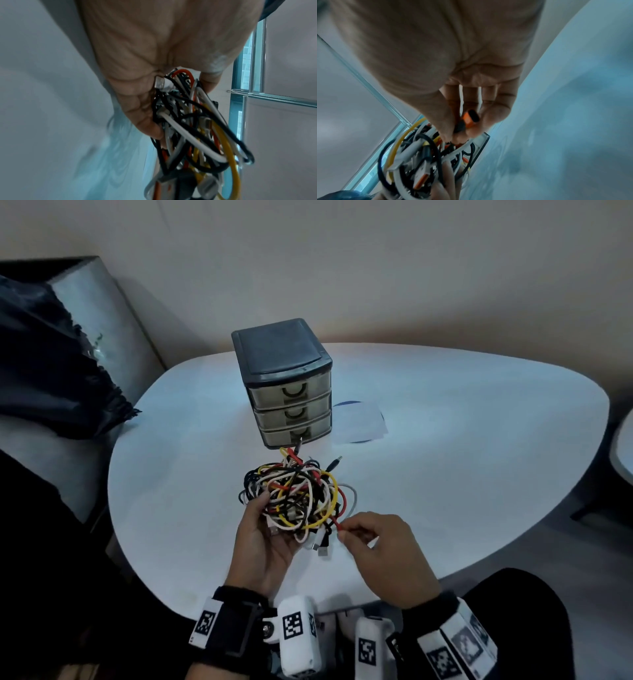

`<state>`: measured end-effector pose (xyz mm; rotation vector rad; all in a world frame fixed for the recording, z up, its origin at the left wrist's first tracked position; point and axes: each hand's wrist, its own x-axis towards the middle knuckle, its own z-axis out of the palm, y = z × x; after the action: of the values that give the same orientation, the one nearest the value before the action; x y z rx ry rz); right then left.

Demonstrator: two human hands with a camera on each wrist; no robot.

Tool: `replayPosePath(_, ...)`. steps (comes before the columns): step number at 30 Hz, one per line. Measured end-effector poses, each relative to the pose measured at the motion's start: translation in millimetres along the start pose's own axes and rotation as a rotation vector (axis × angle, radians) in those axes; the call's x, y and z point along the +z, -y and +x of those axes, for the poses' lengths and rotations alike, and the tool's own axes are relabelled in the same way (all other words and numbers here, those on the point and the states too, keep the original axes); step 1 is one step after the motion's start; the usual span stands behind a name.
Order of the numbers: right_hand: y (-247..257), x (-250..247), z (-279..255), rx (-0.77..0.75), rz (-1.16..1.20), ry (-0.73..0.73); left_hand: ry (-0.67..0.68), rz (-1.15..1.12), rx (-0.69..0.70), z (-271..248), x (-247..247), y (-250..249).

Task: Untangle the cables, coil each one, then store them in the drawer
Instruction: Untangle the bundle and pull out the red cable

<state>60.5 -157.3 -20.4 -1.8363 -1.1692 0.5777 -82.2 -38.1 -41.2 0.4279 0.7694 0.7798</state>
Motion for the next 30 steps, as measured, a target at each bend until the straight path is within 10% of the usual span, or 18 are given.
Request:
replayPosePath(6, -14, -16, 1, 0.031, 0.128, -0.173, 0.035, 0.031, -0.025, -2, 0, 5)
replayPosePath(22, -29, -1, -2, 0.348, 0.451, -0.072, -0.015, 0.079, 0.052, -3, 4, 8)
replayPosePath(30, -11, 17, -2, 0.189, 0.326, 0.022, 0.085, 0.091, 0.104, -12, 5, 12)
